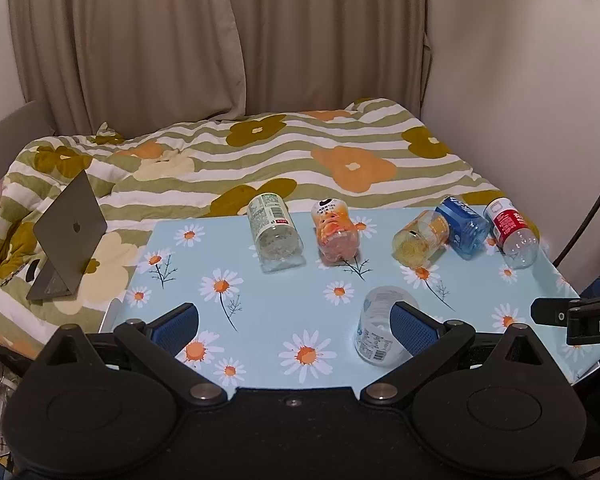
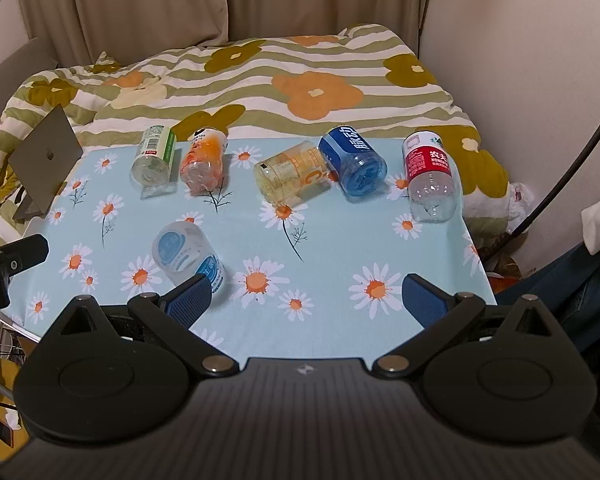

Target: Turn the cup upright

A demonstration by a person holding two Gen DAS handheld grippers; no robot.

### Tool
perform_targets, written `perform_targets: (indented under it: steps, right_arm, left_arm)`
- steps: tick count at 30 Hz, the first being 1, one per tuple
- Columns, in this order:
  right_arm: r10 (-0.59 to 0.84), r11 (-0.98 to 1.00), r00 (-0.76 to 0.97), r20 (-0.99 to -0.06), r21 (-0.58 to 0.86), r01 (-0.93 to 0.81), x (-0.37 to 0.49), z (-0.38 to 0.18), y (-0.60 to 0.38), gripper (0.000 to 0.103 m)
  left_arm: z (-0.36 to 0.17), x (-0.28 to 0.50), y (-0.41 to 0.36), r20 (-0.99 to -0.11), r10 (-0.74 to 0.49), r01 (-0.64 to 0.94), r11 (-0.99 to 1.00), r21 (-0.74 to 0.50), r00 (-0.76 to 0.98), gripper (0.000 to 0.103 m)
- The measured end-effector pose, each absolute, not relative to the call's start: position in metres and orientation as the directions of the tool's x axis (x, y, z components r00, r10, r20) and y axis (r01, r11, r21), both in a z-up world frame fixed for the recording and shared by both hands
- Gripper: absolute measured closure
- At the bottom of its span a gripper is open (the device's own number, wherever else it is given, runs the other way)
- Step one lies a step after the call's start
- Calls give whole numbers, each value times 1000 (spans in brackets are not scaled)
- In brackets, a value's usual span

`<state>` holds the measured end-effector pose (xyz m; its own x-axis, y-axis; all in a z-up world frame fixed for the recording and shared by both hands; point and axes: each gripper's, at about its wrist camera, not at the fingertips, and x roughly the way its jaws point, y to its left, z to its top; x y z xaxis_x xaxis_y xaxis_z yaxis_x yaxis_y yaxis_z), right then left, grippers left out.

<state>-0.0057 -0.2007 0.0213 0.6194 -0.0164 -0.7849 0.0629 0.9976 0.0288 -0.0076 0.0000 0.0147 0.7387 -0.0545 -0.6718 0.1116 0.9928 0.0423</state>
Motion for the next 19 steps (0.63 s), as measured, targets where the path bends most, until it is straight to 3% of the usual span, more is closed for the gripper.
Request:
perform_targets:
  steps: [19]
  right_arm:
    - [21,999,622,-783,47,24,-2,14,-194,0]
  left_arm:
    - [15,-6,6,-658,-36,97,994,57,752,0]
